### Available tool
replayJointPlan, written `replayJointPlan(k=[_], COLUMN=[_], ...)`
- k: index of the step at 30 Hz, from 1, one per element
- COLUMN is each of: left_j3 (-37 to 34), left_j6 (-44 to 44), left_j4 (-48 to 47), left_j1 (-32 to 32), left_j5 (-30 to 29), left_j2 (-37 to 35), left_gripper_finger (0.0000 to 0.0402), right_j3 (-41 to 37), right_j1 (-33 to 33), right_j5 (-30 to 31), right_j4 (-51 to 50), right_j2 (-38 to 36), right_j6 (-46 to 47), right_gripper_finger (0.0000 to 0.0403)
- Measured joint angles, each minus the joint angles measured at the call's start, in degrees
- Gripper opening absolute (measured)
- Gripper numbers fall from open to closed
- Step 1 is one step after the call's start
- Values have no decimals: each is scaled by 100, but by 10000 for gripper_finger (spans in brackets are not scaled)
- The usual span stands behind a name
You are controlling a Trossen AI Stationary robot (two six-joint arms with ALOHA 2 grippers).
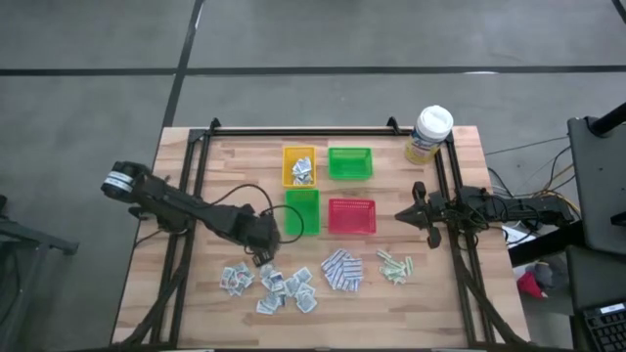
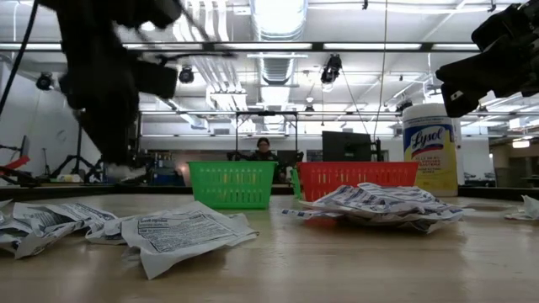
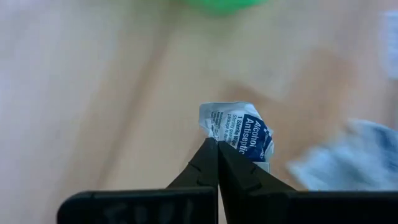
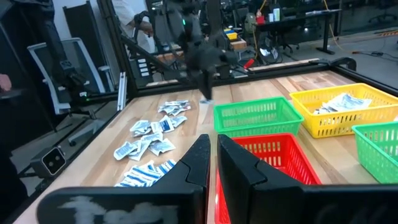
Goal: Pick & Place First Aid Supplies
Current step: Put the blue alcohol pad into the yellow bin
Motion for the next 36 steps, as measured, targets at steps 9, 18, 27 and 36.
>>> replayJointPlan(k=[9, 18, 27, 36], left_j3=[753, 1023, 1012, 1212], left_j6=[1764, 2474, 1248, 630], left_j4=[919, 2858, 2897, 2683], left_j1=[57, 526, 1711, 3246], left_j5=[1440, -1213, -3394, -2072], left_j2=[-410, -338, -286, 328], left_gripper_finger=[0, 0, 0, 0], right_j3=[2, 1, 1, 1], right_j1=[2, 2, 1, 2], right_j5=[0, 0, 0, 0], right_j4=[0, 0, 0, 0], right_j2=[0, 0, 0, 0], right_j6=[0, 0, -1, 0], right_gripper_finger=[28, 28, 28, 28])
